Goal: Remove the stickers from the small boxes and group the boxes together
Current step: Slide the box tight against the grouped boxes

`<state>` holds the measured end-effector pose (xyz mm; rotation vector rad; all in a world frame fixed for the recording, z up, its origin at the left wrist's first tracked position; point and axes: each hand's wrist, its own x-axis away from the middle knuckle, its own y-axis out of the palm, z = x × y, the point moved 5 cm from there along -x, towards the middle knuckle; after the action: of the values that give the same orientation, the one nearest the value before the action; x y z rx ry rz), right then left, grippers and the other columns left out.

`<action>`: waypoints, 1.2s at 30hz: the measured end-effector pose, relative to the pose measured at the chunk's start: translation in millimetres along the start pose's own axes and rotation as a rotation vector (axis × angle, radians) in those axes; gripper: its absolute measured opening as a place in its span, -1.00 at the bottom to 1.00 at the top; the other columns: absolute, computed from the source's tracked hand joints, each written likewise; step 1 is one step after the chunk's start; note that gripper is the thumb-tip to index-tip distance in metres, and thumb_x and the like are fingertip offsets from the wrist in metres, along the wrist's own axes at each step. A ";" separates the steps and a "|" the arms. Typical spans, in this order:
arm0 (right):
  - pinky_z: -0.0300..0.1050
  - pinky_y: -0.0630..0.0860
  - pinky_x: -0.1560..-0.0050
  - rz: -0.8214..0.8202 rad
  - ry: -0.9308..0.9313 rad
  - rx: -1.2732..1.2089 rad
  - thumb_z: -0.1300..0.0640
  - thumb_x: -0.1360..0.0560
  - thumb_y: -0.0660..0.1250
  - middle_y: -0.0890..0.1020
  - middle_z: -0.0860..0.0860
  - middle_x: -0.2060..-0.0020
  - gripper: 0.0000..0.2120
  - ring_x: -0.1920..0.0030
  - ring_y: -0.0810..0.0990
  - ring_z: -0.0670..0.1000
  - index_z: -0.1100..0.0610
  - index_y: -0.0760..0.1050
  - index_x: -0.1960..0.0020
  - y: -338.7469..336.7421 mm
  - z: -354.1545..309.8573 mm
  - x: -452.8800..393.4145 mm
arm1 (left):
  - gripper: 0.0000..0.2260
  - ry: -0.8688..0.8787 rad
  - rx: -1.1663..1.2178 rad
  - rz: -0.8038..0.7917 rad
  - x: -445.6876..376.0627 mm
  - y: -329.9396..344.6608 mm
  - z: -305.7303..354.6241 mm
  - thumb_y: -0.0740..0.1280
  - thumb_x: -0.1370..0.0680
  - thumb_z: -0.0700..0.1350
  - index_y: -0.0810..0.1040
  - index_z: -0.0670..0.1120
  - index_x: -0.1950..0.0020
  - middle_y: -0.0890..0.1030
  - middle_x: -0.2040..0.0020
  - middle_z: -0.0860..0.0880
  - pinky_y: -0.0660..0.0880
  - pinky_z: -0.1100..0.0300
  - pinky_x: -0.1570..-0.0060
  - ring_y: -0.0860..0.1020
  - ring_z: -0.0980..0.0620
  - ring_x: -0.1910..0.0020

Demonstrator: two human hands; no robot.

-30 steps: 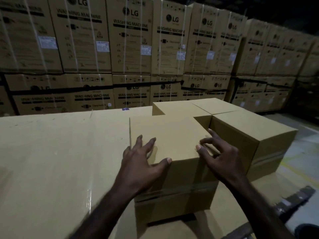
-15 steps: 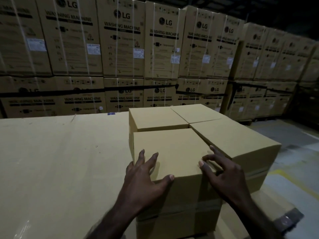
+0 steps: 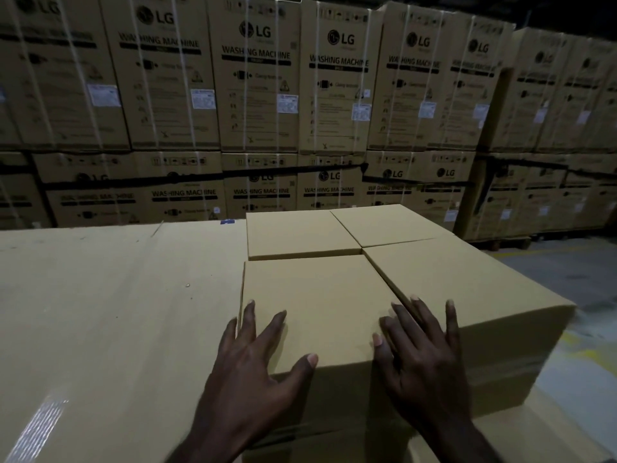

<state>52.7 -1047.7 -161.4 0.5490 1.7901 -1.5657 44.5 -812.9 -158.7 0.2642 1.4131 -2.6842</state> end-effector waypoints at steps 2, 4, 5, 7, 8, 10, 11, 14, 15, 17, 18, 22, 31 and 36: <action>0.35 0.07 -0.46 0.004 -0.007 0.025 -0.11 -0.57 0.08 0.63 0.15 -0.17 -0.54 -0.36 0.46 0.21 0.15 0.64 -0.08 1.6 3.2 -1.5 | -0.06 -0.004 -0.044 0.000 -1.7 1.3 2.9 -0.21 -0.12 0.66 0.00 0.38 -0.49 -0.31 -0.50 0.20 0.08 -0.04 -0.46 -0.23 0.03 -0.54; 0.37 0.08 -0.45 0.011 -0.007 0.033 -0.12 -0.57 0.09 0.64 0.16 -0.16 -0.54 -0.35 0.46 0.21 0.15 0.65 -0.07 3.3 5.8 -2.5 | -0.07 -0.011 -0.073 -0.006 -3.5 1.9 4.5 -0.23 -0.13 0.65 0.00 0.38 -0.49 -0.31 -0.52 0.19 0.07 -0.05 -0.47 -0.26 0.05 -0.54; 0.38 0.07 -0.45 0.013 -0.007 0.034 -0.12 -0.56 0.10 0.64 0.16 -0.15 -0.54 -0.35 0.46 0.21 0.15 0.65 -0.07 4.2 6.8 -2.8 | -0.07 -0.015 -0.082 -0.009 -4.3 2.2 5.0 -0.23 -0.14 0.65 0.01 0.38 -0.48 -0.30 -0.52 0.19 0.07 -0.06 -0.47 -0.25 0.06 -0.54; 0.38 0.07 -0.45 0.014 -0.009 0.032 -0.12 -0.56 0.10 0.65 0.16 -0.15 -0.54 -0.35 0.47 0.22 0.16 0.65 -0.06 6.1 8.2 -3.8 | -0.05 -0.023 -0.099 -0.017 -6.0 3.2 6.3 -0.26 -0.11 0.66 0.00 0.39 -0.48 -0.31 -0.52 0.19 0.08 -0.07 -0.46 -0.24 0.07 -0.54; 0.39 0.08 -0.44 0.016 -0.009 0.031 -0.12 -0.56 0.10 0.65 0.16 -0.14 -0.54 -0.34 0.47 0.22 0.16 0.65 -0.06 7.0 8.7 -4.4 | -0.03 -0.026 -0.105 -0.021 -6.8 3.9 6.9 -0.28 -0.09 0.66 0.00 0.39 -0.48 -0.32 -0.52 0.19 0.08 -0.07 -0.46 -0.23 0.07 -0.54; 0.39 0.09 -0.44 0.018 -0.007 0.031 -0.12 -0.56 0.11 0.65 0.16 -0.14 -0.54 -0.33 0.49 0.22 0.16 0.65 -0.06 8.3 10.2 -5.7 | -0.01 -0.028 -0.108 -0.021 -8.0 5.3 8.6 -0.30 -0.07 0.67 0.00 0.39 -0.48 -0.31 -0.53 0.20 0.10 -0.07 -0.46 -0.22 0.08 -0.54; 0.39 0.09 -0.44 0.019 -0.006 0.032 -0.12 -0.56 0.11 0.65 0.16 -0.13 -0.54 -0.32 0.49 0.22 0.17 0.65 -0.06 8.8 11.1 -6.4 | -0.02 -0.026 -0.109 -0.018 -8.9 6.2 9.4 -0.31 -0.07 0.67 0.00 0.40 -0.48 -0.30 -0.53 0.20 0.11 -0.06 -0.46 -0.22 0.09 -0.54; 0.39 0.09 -0.44 0.021 -0.006 0.037 -0.11 -0.56 0.12 0.66 0.16 -0.12 -0.55 -0.31 0.50 0.22 0.17 0.65 -0.06 10.2 13.9 -8.0 | -0.03 -0.024 -0.105 -0.008 -10.7 8.4 10.8 -0.31 -0.08 0.66 0.01 0.41 -0.47 -0.27 -0.54 0.21 0.12 -0.04 -0.45 -0.21 0.10 -0.54; 0.39 0.09 -0.44 0.018 -0.005 0.037 -0.11 -0.56 0.11 0.66 0.16 -0.12 -0.55 -0.31 0.50 0.22 0.17 0.65 -0.06 10.8 14.9 -8.4 | -0.03 -0.022 -0.103 -0.004 -11.5 9.1 11.2 -0.31 -0.08 0.66 0.02 0.41 -0.47 -0.26 -0.54 0.22 0.12 -0.03 -0.45 -0.21 0.11 -0.54; 0.38 0.08 -0.44 0.011 -0.004 0.037 -0.11 -0.56 0.11 0.66 0.16 -0.12 -0.54 -0.32 0.50 0.22 0.17 0.65 -0.07 12.3 16.0 -9.4 | -0.03 -0.021 -0.105 -0.002 -12.8 9.8 12.4 -0.31 -0.08 0.66 0.03 0.41 -0.47 -0.26 -0.53 0.23 0.12 -0.03 -0.45 -0.21 0.11 -0.54; 0.38 0.08 -0.45 0.008 -0.002 0.036 -0.11 -0.56 0.10 0.66 0.15 -0.12 -0.54 -0.32 0.50 0.22 0.17 0.65 -0.07 13.0 16.4 -10.0 | -0.03 -0.023 -0.104 -0.003 -13.4 10.0 13.1 -0.31 -0.08 0.66 0.04 0.40 -0.47 -0.26 -0.53 0.23 0.13 -0.04 -0.45 -0.20 0.10 -0.54; 0.37 0.08 -0.45 0.004 0.004 0.037 -0.11 -0.57 0.09 0.66 0.15 -0.12 -0.54 -0.32 0.50 0.21 0.17 0.65 -0.07 15.7 19.0 -11.8 | 0.00 -0.036 -0.111 -0.013 -17.0 11.8 16.1 -0.32 -0.06 0.67 0.04 0.40 -0.47 -0.26 -0.54 0.23 0.16 -0.09 -0.44 -0.20 0.09 -0.54; 0.38 0.10 -0.44 0.029 0.006 0.006 -0.09 -0.56 0.12 0.66 0.15 -0.11 -0.56 -0.31 0.51 0.22 0.18 0.65 -0.06 19.0 22.6 -12.7 | -0.01 -0.041 -0.088 0.006 -17.7 12.7 18.4 -0.32 -0.06 0.67 0.07 0.40 -0.46 -0.24 -0.52 0.24 0.13 -0.05 -0.45 -0.19 0.09 -0.54; 0.37 0.13 -0.43 0.047 0.008 -0.013 -0.08 -0.55 0.12 0.66 0.16 -0.11 -0.56 -0.29 0.52 0.22 0.19 0.65 -0.06 19.8 22.6 -12.7 | -0.04 -0.035 -0.102 0.017 -18.7 13.4 17.9 -0.31 -0.10 0.66 0.07 0.39 -0.47 -0.23 -0.54 0.23 0.14 -0.03 -0.45 -0.19 0.09 -0.54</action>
<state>80.2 -1064.5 -166.6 0.5878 1.7798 -1.5212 63.1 -835.2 -155.9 0.2189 1.5239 -2.5802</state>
